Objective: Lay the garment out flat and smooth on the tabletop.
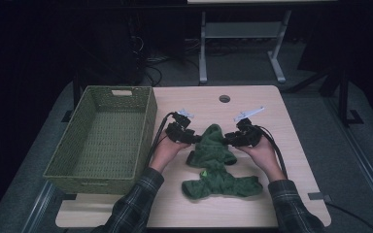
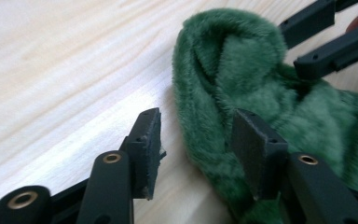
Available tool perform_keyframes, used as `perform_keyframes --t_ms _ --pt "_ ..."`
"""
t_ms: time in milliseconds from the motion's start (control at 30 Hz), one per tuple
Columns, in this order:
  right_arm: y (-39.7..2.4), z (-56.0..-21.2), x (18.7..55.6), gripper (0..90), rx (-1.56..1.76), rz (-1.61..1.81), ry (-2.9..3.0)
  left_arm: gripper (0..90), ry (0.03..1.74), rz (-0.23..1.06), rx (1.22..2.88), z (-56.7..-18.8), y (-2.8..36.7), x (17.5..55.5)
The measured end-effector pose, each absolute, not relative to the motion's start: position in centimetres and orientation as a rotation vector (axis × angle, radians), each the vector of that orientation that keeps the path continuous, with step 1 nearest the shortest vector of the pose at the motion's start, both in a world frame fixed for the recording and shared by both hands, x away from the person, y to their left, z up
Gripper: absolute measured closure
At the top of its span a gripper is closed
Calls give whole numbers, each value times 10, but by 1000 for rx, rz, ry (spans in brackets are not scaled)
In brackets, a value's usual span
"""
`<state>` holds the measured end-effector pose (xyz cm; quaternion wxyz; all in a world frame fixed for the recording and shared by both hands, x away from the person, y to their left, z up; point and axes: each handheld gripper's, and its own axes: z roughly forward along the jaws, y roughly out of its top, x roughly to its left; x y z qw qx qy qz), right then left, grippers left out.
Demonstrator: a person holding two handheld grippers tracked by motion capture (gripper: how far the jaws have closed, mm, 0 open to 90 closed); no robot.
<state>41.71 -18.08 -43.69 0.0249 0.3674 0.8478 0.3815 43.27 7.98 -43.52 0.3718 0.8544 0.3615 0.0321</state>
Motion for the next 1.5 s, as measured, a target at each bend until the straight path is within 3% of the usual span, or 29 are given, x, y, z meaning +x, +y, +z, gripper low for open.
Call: perform_keyframes --t_ms 267,367,500,567,1000,1500 --pt "-176 -451 421 749 1138 1154 2680 531 899 48 2259 -455 72 438" --pt "-174 -451 420 828 1118 1119 2690 628 914 11 2263 -458 70 438" --pt "-173 -449 418 853 1104 1122 2682 837 900 8 2296 -459 67 436" --pt "-173 -447 417 858 1096 1122 2674 881 889 1 2295 -459 66 435" --pt "-206 -414 408 864 1091 1133 2531 897 873 165 2164 -424 79 436" --pt "-228 -455 420 868 1297 965 2526 899 866 244 2250 -452 64 441"
